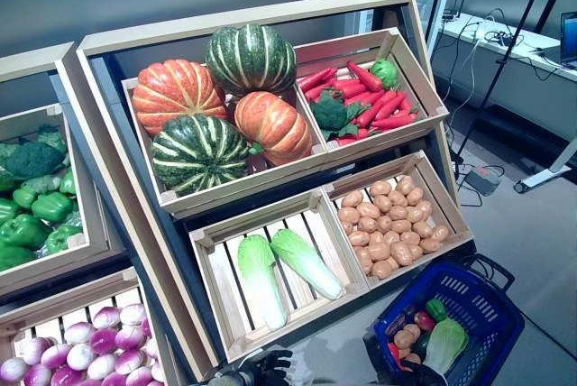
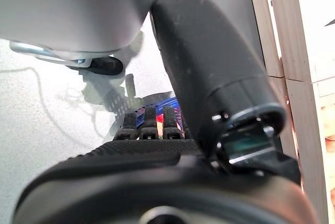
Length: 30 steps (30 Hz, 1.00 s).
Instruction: Put vegetables into the basket
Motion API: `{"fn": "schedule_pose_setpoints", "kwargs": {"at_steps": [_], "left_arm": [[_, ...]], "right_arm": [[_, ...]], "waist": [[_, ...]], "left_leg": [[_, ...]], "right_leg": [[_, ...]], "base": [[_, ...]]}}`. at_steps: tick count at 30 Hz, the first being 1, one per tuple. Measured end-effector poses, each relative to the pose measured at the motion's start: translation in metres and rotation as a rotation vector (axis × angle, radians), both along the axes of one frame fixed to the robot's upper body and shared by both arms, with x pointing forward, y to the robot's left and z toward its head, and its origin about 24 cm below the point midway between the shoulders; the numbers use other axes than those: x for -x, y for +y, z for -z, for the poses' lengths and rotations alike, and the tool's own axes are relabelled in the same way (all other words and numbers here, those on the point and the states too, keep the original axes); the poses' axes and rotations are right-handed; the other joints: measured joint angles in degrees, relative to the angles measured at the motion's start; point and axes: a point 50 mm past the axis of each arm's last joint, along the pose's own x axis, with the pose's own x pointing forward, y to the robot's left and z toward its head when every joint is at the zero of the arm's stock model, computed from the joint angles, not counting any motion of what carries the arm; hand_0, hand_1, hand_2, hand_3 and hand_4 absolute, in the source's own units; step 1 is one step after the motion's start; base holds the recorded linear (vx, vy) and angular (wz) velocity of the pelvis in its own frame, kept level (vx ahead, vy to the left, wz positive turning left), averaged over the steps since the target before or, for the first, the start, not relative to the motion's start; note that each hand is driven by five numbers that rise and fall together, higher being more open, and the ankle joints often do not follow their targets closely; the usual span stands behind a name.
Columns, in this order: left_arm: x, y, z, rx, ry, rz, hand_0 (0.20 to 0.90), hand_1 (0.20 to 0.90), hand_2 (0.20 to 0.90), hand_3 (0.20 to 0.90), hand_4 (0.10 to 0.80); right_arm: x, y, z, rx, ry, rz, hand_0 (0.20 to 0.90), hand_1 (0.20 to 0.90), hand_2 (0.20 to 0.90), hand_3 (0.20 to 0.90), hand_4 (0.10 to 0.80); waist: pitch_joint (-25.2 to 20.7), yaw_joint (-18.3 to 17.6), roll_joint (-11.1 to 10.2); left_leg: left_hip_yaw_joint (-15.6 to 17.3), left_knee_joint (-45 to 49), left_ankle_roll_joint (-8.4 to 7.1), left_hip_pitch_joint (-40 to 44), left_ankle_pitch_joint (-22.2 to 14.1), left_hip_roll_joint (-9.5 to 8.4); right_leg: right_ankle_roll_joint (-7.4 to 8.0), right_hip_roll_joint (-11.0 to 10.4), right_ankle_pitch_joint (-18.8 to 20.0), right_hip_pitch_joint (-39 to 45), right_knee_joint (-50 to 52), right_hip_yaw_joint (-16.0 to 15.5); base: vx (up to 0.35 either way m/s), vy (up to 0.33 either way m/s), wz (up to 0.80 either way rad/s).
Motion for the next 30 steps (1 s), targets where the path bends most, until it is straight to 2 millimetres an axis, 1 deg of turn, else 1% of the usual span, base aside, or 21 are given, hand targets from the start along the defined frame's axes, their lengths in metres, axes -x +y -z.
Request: {"fn": "schedule_pose_setpoints", "kwargs": {"at_steps": [7, 8, 12, 13, 14, 15, 16, 17, 18, 20, 22, 24, 27, 29, 30], "left_arm": [[0.000, -0.001, 0.000, 0.010, 0.001, 0.005, 0.900, 0.900, 0.900, 0.900, 0.800], [0.000, -0.001, -0.001, 0.031, -0.001, 0.011, 0.900, 0.900, 0.900, 0.900, 0.800], [0.000, -0.012, -0.007, 0.276, 0.000, -0.003, 0.900, 0.900, 0.900, 0.900, 0.800], [-0.004, -0.019, -0.013, 0.372, -0.020, 0.008, 0.900, 0.900, 0.900, 0.900, 0.800], [-0.007, -0.022, -0.016, 0.416, -0.034, 0.020, 0.900, 0.900, 0.900, 0.900, 0.800], [-0.016, -0.031, -0.027, 0.539, -0.087, 0.020, 0.900, 0.900, 0.900, 0.900, 0.800], [-0.029, -0.041, -0.040, 0.694, -0.145, -0.038, 0.900, 0.900, 0.900, 0.900, 0.800], [-0.038, -0.046, -0.048, 0.781, -0.184, -0.084, 0.900, 0.900, 0.900, 0.900, 0.800], [-0.042, -0.048, -0.052, 0.833, -0.194, -0.123, 0.900, 0.900, 0.900, 0.900, 0.800], [-0.059, -0.051, -0.065, 1.010, -0.259, -0.272, 0.900, 0.900, 0.900, 0.900, 0.800], [-0.068, -0.049, -0.069, 1.092, -0.307, -0.393, 0.900, 0.900, 0.900, 0.900, 0.800], [-0.070, -0.043, -0.071, 1.092, -0.352, -0.436, 0.900, 0.900, 0.900, 0.900, 0.800], [-0.071, -0.033, -0.071, 1.019, -0.413, -0.466, 0.900, 0.900, 0.900, 0.900, 0.800], [-0.075, -0.028, -0.072, 0.865, -0.478, -0.477, 0.900, 0.900, 0.900, 0.900, 0.800], [-0.079, -0.024, -0.073, 0.742, -0.525, -0.494, 0.900, 0.900, 0.900, 0.900, 0.800]], "right_arm": [[0.000, 0.000, 0.000, 0.000, 0.000, 0.000, 0.900, 0.900, 0.900, 0.900, 0.800], [0.000, 0.000, 0.000, 0.000, -0.001, 0.000, 0.900, 0.900, 0.900, 0.900, 0.800], [-0.002, -0.001, -0.001, 0.001, -0.004, -0.002, 0.900, 0.900, 0.900, 0.900, 0.800], [-0.004, -0.001, -0.001, 0.001, -0.006, -0.003, 0.900, 0.900, 0.900, 0.900, 0.800], [-0.005, -0.001, -0.001, 0.000, -0.006, -0.004, 0.900, 0.900, 0.900, 0.900, 0.800], [-0.008, -0.002, -0.002, -0.001, -0.009, -0.008, 0.900, 0.900, 0.900, 0.900, 0.800], [-0.009, -0.003, -0.003, -0.004, -0.007, -0.010, 0.900, 0.900, 0.900, 0.900, 0.800], [-0.009, -0.003, -0.003, -0.007, -0.005, -0.012, 0.900, 0.900, 0.900, 0.900, 0.800], [-0.010, -0.002, -0.003, -0.008, -0.003, -0.016, 0.900, 0.900, 0.900, 0.900, 0.800], [-0.011, -0.001, -0.003, -0.004, -0.003, -0.039, 0.900, 0.900, 0.900, 0.900, 0.800], [-0.012, -0.001, -0.003, -0.004, -0.003, -0.046, 0.900, 0.900, 0.900, 0.900, 0.800], [-0.012, -0.001, -0.003, -0.004, -0.003, -0.046, 0.900, 0.900, 0.900, 0.900, 0.800], [-0.011, 0.000, -0.003, -0.004, -0.001, -0.045, 0.900, 0.900, 0.900, 0.900, 0.800], [-0.011, 0.000, -0.003, -0.007, 0.000, -0.044, 0.900, 0.900, 0.900, 0.900, 0.800], [-0.012, 0.002, -0.003, -0.010, -0.002, -0.044, 0.900, 0.900, 0.900, 0.900, 0.800]], "waist": [[0.0, 0.0, 0.0], [0.0, 0.0, 0.1], [0.2, 0.0, 0.3], [0.5, 0.1, 0.5], [0.8, 0.2, 0.6], [1.2, 0.2, 0.7], [1.5, 0.3, 0.8], [1.5, 0.3, 0.9], [1.5, 0.4, 0.9], [1.6, 0.2, 0.8], [1.8, 0.3, 0.6], [1.8, 0.4, 0.5], [1.8, 0.4, 0.5], [2.0, 0.5, 0.3], [2.2, 0.5, 0.1]], "left_leg": [[0.0, 0.0, 0.00, 0.0, 0.0, 0.00], [0.0, 0.0, -0.01, -0.1, 0.0, 0.00], [0.1, 0.0, 0.00, -0.4, 0.0, -0.04], [0.1, 0.0, 0.01, -0.4, 0.0, -0.05], [0.1, 0.0, 0.00, -0.5, 0.0, -0.05], [0.1, 0.0, 0.00, -0.5, 0.0, -0.06], [0.1, 0.0, 0.01, -0.5, 0.0, -0.10], [0.1, 0.0, 0.01, -0.5, 0.0, -0.10], [0.0, 0.0, 0.01, -0.5, 0.0, -0.10], [0.0, 0.0, 0.00, -0.5, 0.0, -0.05], [-0.4, 0.0, -0.01, -0.3, 0.0, -0.02], [-0.5, 0.0, -0.03, -0.3, 0.0, 0.00], [-0.5, 0.0, -0.03, -0.2, 0.0, -0.04], [-0.6, 0.0, -0.03, 0.0, 0.0, -0.07], [-0.7, 0.0, -0.04, 0.0, 0.0, -0.07]], "right_leg": [[-0.01, 0.0, 0.0, -0.2, 0.0, 0.0], [-0.01, 0.0, 0.0, -0.3, 0.0, 0.0], [0.01, 0.0, 0.0, -0.7, 0.0, 0.1], [0.04, 0.0, 0.0, -0.7, 0.0, 0.1], [0.05, 0.0, 0.0, -0.8, 0.0, 0.1], [0.09, -0.1, 0.1, -0.8, 0.0, 0.1], [0.10, -0.1, 0.1, -0.8, 0.1, 0.1], [0.11, -0.1, 0.1, -0.7, 0.1, 0.1], [0.11, -0.1, 0.1, -0.7, 0.2, 0.1], [0.10, 0.0, 0.1, -0.5, 0.2, 0.1], [0.09, 0.0, 0.1, -0.3, 0.2, -0.2], [0.05, 0.0, 0.0, -0.2, 0.1, -0.3], [0.06, 0.0, 0.0, -0.1, 0.0, -0.4], [0.07, 0.0, 0.0, 0.1, 0.0, -0.4], [0.06, 0.0, 0.0, 0.2, 0.0, -0.5]], "base": [[0.000, 0.000, 0.00], [0.000, 0.000, 0.00], [0.000, 0.000, 0.00], [0.000, 0.000, 0.00], [0.000, 0.000, 0.00], [0.000, 0.000, 0.00], [0.000, 0.000, 0.00], [0.000, 0.000, 0.00], [0.000, 0.000, 0.00], [0.000, 0.000, 0.00], [-0.001, -0.033, 0.05], [0.002, -0.018, 0.05], [0.000, 0.000, 0.00], [0.000, 0.000, 0.00], [0.000, 0.000, 0.00]]}}
